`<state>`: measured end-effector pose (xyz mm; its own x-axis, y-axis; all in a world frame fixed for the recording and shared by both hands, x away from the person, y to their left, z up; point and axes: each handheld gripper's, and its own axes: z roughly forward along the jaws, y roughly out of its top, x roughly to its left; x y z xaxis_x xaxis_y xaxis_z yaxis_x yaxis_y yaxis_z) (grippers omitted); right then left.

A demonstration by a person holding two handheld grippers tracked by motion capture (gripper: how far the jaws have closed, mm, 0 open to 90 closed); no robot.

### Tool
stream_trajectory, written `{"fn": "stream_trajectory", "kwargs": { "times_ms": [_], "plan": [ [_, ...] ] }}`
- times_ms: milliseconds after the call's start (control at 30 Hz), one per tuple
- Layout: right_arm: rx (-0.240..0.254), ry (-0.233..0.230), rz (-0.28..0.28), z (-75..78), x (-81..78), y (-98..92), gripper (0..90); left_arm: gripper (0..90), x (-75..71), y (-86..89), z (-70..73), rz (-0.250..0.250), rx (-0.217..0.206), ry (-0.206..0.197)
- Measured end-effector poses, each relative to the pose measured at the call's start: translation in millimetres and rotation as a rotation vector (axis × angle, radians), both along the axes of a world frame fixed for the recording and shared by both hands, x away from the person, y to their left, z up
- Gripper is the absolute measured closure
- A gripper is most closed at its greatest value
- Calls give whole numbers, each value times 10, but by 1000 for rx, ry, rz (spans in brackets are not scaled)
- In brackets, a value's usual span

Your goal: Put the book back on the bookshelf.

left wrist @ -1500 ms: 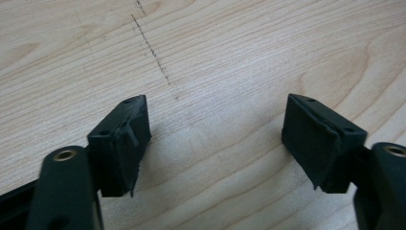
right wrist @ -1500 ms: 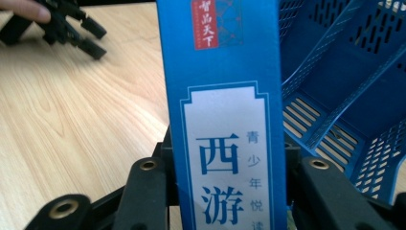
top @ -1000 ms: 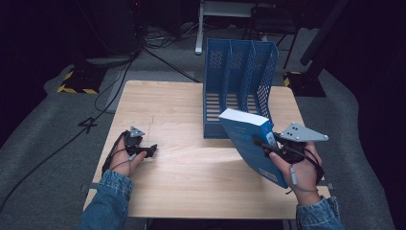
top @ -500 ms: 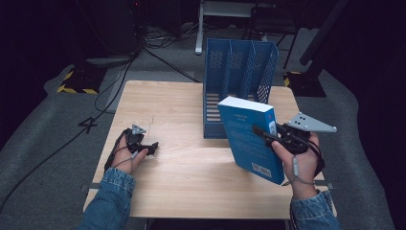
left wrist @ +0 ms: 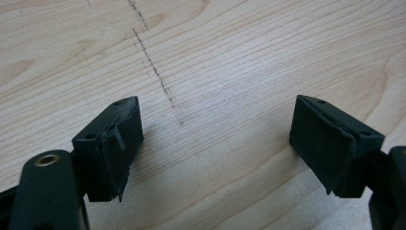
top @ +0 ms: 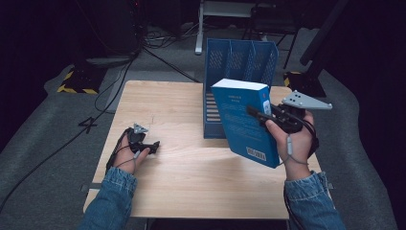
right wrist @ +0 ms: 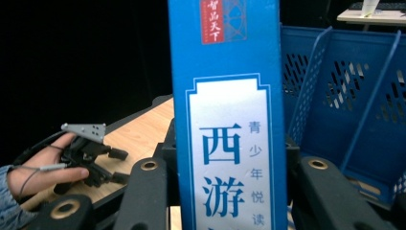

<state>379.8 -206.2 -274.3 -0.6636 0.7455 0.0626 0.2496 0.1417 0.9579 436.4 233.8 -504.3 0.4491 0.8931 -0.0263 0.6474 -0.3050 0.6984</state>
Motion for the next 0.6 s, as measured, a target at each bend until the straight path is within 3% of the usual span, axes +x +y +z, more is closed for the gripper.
{"fn": "stream_trajectory", "kwargs": {
  "times_ms": [600],
  "plan": [
    [66, 8, 17, 283, 497, 270, 621, 211, -6, 8, 2, 4, -3, -1]
  ]
}}
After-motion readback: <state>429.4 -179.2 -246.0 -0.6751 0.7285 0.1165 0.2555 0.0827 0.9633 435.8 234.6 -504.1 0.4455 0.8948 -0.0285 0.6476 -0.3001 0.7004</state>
